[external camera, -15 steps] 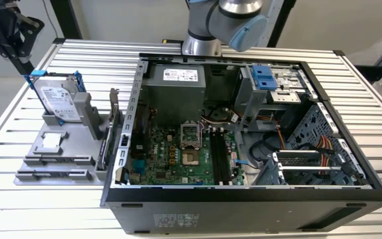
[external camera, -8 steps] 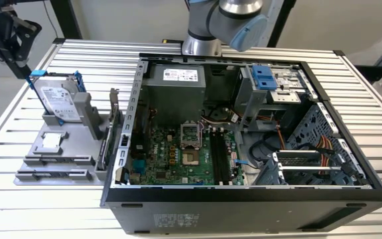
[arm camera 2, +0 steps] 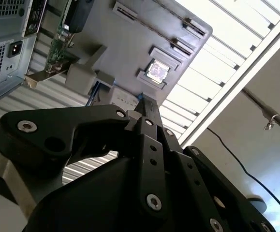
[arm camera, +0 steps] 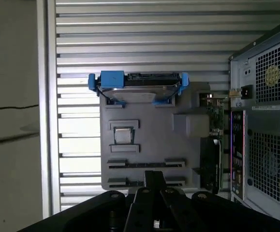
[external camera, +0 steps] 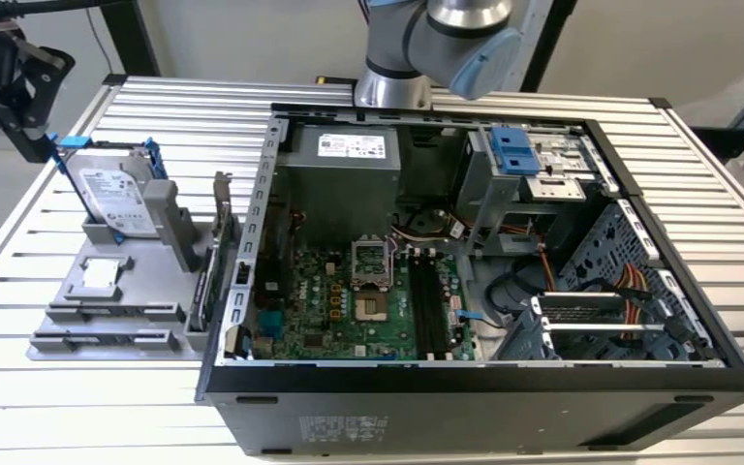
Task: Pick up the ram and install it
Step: 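Pick up the ram and move it above insertion slot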
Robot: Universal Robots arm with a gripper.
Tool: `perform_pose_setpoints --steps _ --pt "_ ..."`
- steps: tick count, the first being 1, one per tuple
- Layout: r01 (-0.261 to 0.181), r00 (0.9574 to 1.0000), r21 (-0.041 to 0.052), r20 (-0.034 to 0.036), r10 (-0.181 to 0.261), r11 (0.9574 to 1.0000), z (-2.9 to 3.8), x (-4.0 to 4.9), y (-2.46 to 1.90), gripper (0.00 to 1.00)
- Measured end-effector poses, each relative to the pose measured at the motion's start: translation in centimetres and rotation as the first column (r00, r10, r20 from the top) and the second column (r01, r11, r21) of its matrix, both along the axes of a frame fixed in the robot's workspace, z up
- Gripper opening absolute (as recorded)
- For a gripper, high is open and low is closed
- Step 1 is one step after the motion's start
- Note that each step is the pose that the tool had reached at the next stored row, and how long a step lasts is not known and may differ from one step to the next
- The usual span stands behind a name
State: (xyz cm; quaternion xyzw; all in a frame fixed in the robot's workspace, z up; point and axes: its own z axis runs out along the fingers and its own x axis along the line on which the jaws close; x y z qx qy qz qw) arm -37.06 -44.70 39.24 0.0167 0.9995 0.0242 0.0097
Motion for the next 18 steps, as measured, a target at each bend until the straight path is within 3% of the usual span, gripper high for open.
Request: perform_pose_setpoints --steps 18 --pt "-0.025 0.9997 0.0 0.0 0.025 0.9997 0.0 0.04 -3.42 0.0"
